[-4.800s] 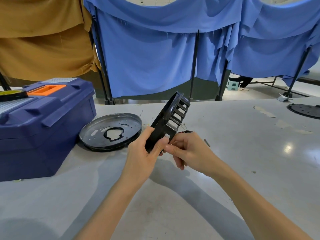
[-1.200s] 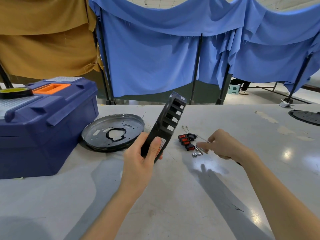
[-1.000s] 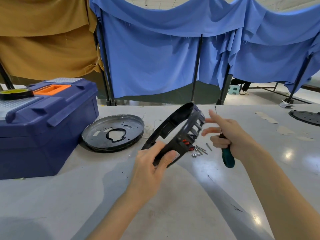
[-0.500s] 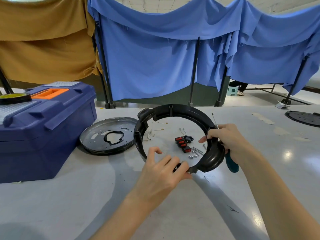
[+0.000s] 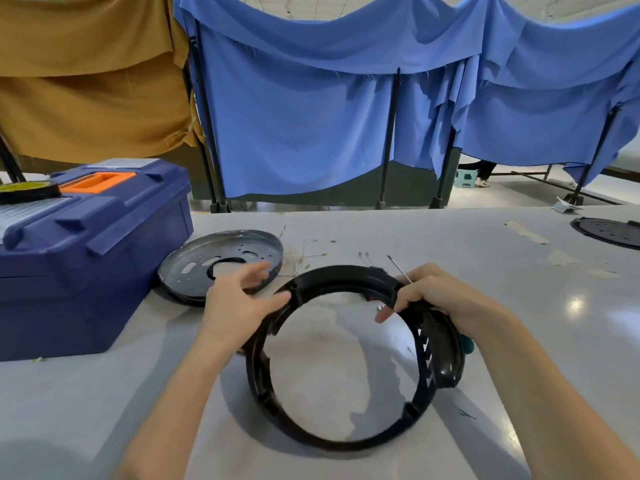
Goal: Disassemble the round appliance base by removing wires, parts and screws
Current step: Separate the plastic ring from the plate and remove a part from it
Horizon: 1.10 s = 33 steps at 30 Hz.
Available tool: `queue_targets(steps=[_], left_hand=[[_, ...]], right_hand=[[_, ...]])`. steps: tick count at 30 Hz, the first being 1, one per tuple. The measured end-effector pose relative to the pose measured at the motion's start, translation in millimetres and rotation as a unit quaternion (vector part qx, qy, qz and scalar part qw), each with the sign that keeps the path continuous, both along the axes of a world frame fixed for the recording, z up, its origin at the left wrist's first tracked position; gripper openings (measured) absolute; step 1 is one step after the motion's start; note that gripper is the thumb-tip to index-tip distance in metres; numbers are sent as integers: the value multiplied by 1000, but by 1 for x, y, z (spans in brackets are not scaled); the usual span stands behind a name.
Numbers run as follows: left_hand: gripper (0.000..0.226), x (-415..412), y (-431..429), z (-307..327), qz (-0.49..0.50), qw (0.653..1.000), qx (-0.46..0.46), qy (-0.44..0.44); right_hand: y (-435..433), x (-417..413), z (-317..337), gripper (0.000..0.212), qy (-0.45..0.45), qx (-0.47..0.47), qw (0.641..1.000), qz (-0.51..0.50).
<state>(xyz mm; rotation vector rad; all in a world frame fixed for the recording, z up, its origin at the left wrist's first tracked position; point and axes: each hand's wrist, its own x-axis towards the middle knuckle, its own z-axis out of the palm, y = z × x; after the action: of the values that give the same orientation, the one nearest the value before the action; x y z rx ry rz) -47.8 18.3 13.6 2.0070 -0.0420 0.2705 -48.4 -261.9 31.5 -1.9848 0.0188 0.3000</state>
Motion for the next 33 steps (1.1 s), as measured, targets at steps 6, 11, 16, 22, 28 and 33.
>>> queue_targets(steps=[6, 11, 16, 22, 28, 33], left_hand=[[33, 5, 3, -15, 23, 996, 84, -26], [32, 10, 7, -19, 35, 995, 88, -17], [34, 16, 16, -26, 65, 991, 113, 14], [35, 18, 16, -28, 89, 989, 115, 25], [33, 17, 19, -27, 104, 990, 92, 31], [29, 15, 18, -26, 121, 989, 82, 27]], right_hand=[[16, 7, -8, 26, -17, 17, 1000, 17], [15, 14, -15, 22, -51, -3, 997, -61], [-10, 14, -13, 39, -43, -5, 993, -114], [-40, 18, -19, 25, -30, 21, 973, -226], [-28, 36, -47, 35, -69, -79, 931, -350], [-16, 43, -56, 25, -123, -150, 897, -396]])
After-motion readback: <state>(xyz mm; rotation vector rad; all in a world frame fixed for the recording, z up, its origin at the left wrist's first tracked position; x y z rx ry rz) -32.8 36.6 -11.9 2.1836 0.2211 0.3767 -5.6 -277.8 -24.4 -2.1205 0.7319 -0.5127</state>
